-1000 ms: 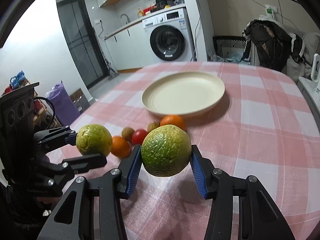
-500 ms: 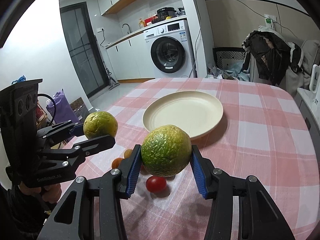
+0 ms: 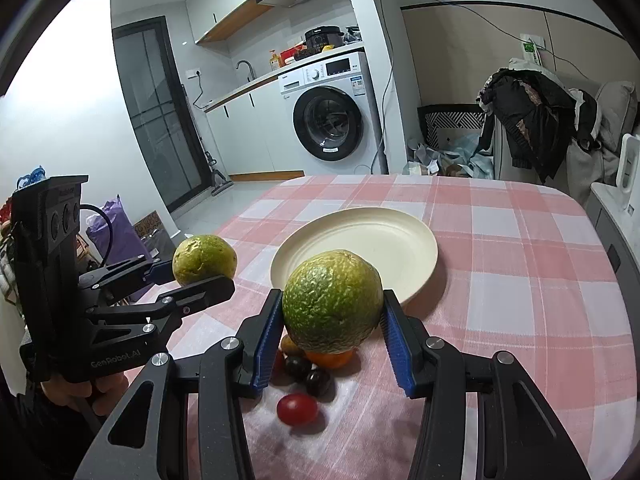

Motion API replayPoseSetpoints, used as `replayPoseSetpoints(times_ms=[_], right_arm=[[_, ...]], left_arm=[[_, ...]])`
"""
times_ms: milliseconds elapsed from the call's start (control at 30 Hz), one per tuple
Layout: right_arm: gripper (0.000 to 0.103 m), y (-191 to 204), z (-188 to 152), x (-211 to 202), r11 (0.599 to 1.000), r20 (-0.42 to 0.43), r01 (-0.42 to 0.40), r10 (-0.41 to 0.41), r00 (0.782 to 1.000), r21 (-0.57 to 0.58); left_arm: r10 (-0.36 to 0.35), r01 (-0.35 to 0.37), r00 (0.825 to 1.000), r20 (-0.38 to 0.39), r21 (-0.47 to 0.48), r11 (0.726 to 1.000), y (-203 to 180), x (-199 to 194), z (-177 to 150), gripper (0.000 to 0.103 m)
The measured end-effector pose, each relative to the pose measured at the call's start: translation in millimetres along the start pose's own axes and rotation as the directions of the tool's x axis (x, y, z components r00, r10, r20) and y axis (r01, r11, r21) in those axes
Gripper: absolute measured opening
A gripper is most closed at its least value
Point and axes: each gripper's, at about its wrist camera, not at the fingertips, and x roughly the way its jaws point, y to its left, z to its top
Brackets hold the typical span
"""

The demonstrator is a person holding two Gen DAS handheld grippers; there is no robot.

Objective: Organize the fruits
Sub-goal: 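Carry the yellow grapefruit onto the plate with the left tool while the right tool places the green citrus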

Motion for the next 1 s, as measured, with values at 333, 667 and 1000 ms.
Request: replayPoseSetpoints(times_ms=[333, 667, 1000], right_arm=[[0.049, -13.4, 10.7, 25.9, 0.999, 0.011, 0.031, -0.031, 0.999, 0.038], [0.049, -31.0, 12.6, 58.5, 0.995, -0.036, 0.050, -0.047, 0.998, 0.086], [0.049, -32.1, 12.5, 76.6, 0.995, -0.085, 0.058, -0.051, 0.995, 0.079]], left_arm=[[0.012, -0.011, 1.000, 0.010, -0.029, 1.000, 13.6, 29.2, 11.8, 0.047], [0.039, -0.038, 0.999, 0.022, -0.047, 0.998, 32.6, 61.9, 11.8, 0.047], [0.051, -0.051, 0.999, -0.006, -0.019, 0.999, 39.7, 84.0, 8.2, 0.047]])
